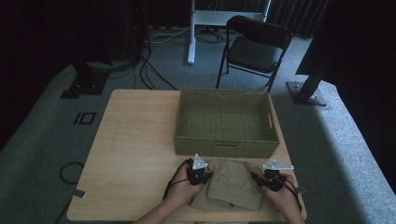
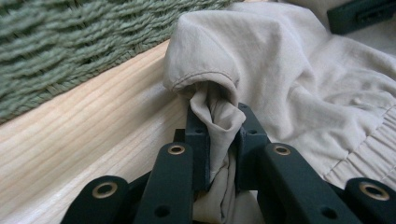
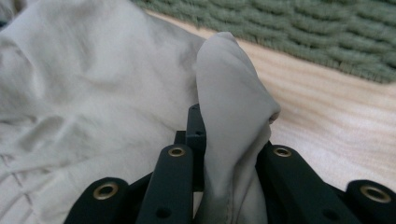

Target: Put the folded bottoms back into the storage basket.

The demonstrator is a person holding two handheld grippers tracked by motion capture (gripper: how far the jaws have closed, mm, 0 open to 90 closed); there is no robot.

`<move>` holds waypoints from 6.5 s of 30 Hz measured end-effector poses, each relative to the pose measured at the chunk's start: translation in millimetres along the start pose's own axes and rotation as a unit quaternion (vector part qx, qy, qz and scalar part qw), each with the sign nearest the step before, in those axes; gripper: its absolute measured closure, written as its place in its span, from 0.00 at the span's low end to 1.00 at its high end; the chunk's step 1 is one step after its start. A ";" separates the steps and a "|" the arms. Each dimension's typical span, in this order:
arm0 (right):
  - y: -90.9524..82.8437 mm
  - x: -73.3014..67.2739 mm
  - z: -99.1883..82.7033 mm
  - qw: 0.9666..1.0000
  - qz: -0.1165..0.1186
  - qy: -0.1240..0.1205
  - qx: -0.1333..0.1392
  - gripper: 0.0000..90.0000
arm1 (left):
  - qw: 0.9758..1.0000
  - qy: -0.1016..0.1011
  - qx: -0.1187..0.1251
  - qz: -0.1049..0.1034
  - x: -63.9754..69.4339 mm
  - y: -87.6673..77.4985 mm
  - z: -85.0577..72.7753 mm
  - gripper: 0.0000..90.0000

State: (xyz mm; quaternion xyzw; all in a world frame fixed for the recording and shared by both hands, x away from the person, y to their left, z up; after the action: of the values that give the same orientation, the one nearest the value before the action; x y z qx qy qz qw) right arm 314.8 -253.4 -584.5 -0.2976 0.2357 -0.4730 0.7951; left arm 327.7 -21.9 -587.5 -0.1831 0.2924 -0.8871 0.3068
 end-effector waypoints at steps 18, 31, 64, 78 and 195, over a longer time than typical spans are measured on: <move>-45.3 -11.7 48.4 0.997 0.015 -0.007 0.073 0.90 | 0.998 0.039 0.050 -0.001 9.9 -43.9 40.3 0.92; -70.8 -19.8 92.1 0.992 0.013 -0.032 0.121 0.90 | 0.995 0.057 0.083 0.018 -3.4 -72.8 79.8 0.92; -97.6 -2.1 203.2 0.980 0.009 -0.022 0.200 0.90 | 0.985 0.077 0.151 0.041 -50.4 -98.3 186.2 0.92; -69.6 19.9 238.4 0.980 0.017 0.009 0.199 0.90 | 0.982 0.064 0.167 0.063 -87.3 -79.5 214.1 0.92; 67.5 62.2 225.2 0.994 -0.085 0.052 0.045 0.16 | 0.990 -0.082 0.072 0.093 -138.9 -6.4 187.3 0.28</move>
State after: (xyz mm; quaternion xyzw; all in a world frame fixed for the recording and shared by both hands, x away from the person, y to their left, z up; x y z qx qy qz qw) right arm 531.4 -227.2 -477.0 -0.2552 0.2288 -0.5641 0.7512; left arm 522.8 -3.4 -461.0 -0.2044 0.2179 -0.8554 0.4232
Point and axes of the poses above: each handheld gripper's, and its own axes: y roughly forward along the jaws, z roughly out of its top, x roughly to its right, the point moved 7 cm from there along y, roughly forward along the jaws, and after that the axes turned 2 degrees about x, right-handed, at the moved point
